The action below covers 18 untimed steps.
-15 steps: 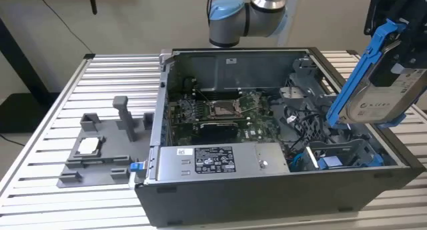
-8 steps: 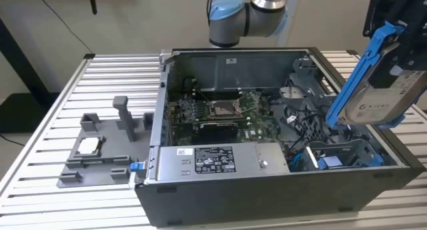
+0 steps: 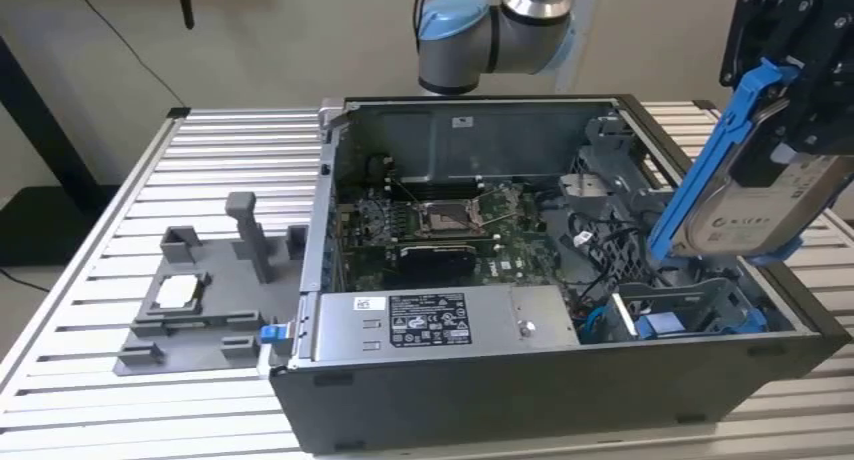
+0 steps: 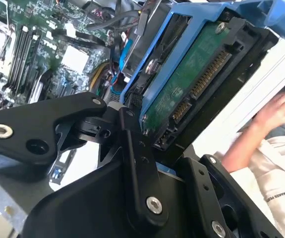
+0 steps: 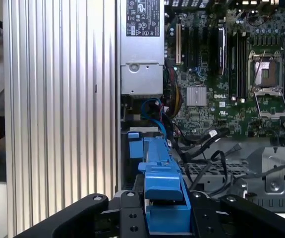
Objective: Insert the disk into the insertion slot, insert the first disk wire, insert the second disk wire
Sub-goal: 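Insert the disk into the insertion slot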
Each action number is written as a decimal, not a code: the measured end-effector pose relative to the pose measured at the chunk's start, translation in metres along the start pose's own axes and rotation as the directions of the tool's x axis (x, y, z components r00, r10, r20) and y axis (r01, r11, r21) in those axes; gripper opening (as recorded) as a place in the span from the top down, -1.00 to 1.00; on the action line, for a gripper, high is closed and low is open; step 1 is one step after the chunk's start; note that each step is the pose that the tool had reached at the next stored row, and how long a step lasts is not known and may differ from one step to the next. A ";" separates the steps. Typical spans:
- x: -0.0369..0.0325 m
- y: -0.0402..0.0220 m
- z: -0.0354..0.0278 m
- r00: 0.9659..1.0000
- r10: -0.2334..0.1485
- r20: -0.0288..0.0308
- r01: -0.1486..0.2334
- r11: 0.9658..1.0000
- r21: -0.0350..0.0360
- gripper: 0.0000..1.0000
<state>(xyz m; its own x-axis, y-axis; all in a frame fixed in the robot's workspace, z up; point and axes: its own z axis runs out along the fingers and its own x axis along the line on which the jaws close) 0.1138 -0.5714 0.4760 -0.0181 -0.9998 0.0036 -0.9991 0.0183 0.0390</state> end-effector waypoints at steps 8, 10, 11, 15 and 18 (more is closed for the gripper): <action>0.0000 -0.0003 0.0056 1.000 0.000 0.000 0.000 1.000 0.001 0.34; 0.0000 -0.0005 0.0088 1.000 0.000 0.000 0.000 1.000 0.002 0.34; 0.0000 -0.0006 0.0107 1.000 0.000 0.000 0.000 1.000 0.002 0.34; 0.0000 -0.0010 0.0177 1.000 0.000 0.000 0.000 1.000 0.003 0.34; -0.0001 -0.0012 0.0232 1.000 0.000 0.000 0.000 1.000 0.004 0.34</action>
<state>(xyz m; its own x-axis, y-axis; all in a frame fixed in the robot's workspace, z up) 0.1141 -0.5714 0.4527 -0.0182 -0.9998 0.0035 -0.9992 0.0183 0.0347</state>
